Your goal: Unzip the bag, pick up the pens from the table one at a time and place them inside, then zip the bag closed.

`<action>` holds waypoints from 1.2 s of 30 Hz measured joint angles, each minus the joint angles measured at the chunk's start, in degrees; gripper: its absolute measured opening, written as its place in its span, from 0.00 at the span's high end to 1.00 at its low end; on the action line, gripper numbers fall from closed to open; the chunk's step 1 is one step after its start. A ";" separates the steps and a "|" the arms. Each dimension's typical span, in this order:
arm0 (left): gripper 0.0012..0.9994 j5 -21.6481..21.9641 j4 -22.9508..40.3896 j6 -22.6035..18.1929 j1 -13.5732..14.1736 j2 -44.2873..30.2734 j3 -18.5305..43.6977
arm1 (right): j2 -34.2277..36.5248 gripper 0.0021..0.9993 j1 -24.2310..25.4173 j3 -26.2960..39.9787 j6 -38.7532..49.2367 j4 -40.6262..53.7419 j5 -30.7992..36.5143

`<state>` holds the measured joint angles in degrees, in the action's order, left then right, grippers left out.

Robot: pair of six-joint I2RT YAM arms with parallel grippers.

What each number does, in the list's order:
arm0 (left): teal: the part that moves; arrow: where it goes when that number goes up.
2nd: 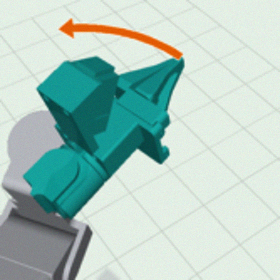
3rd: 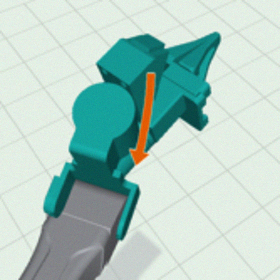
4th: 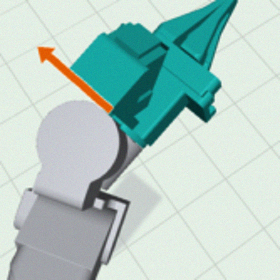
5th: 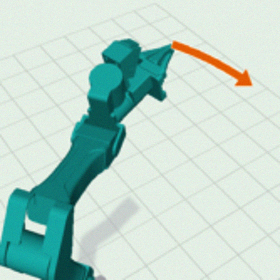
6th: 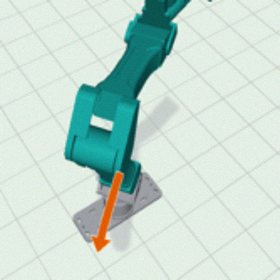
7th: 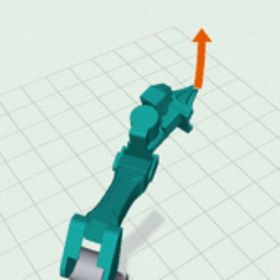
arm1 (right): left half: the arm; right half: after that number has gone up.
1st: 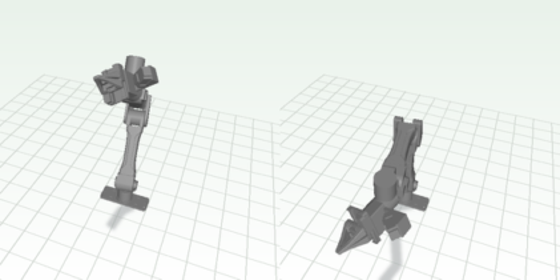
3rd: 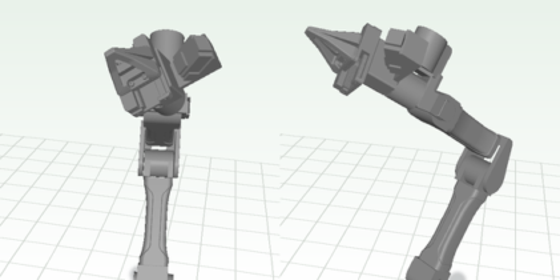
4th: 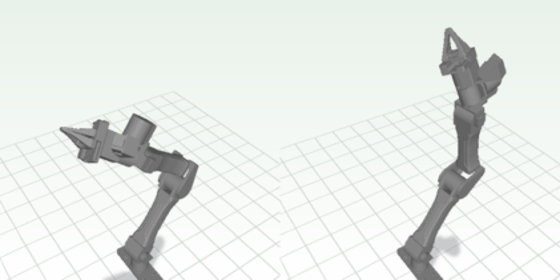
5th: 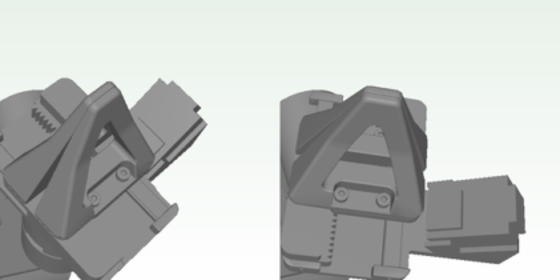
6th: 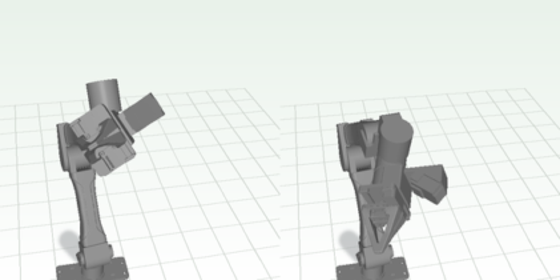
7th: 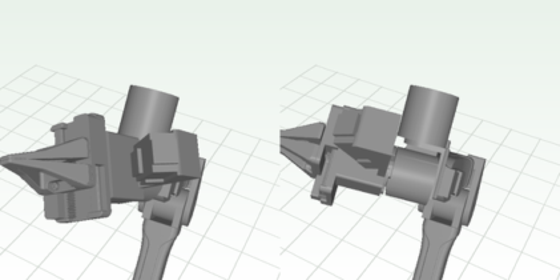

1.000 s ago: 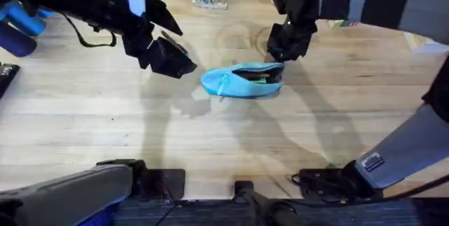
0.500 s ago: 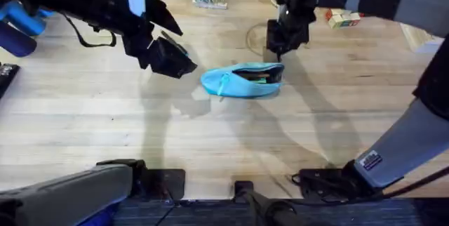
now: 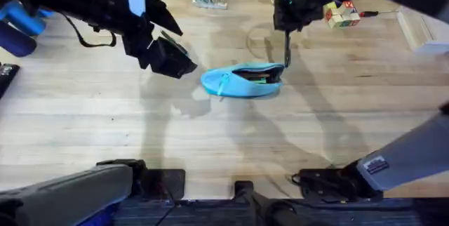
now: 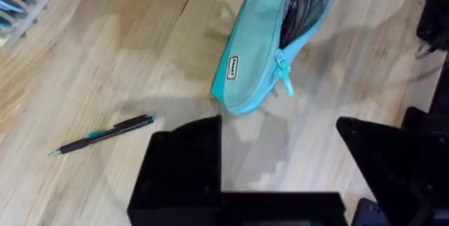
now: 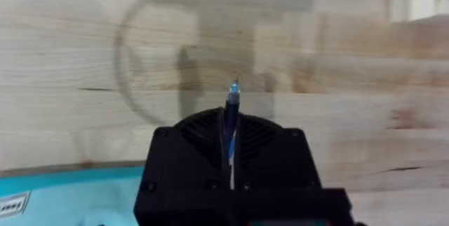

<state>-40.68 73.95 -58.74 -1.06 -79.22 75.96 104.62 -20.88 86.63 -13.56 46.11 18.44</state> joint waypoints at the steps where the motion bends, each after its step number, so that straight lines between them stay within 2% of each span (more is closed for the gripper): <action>1: 0.01 0.01 0.00 0.00 0.00 0.00 0.00 | -1.14 0.97 0.00 0.00 0.63 0.00 0.04; 5: 0.01 0.00 0.00 -0.01 0.00 0.00 0.00 | -4.89 0.97 0.00 0.00 4.25 -0.05 0.20; 12: 0.01 0.00 0.00 0.00 0.00 0.00 0.00 | -8.90 0.97 0.01 0.00 15.92 0.01 -1.65; 22: 0.01 0.01 0.00 0.00 0.00 0.00 0.00 | -12.31 0.97 0.00 0.00 38.74 4.86 -20.39; 30: 0.01 0.02 -0.02 0.00 0.00 0.00 0.00 | -12.31 0.97 0.00 0.00 58.85 13.52 -34.34; 36: 0.01 0.02 0.00 0.00 0.00 0.00 0.00 | -12.24 0.97 0.00 -0.22 69.94 15.08 -39.37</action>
<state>-40.66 73.95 -58.74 -1.06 -79.22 75.96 92.38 -20.88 86.41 56.38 61.19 -20.94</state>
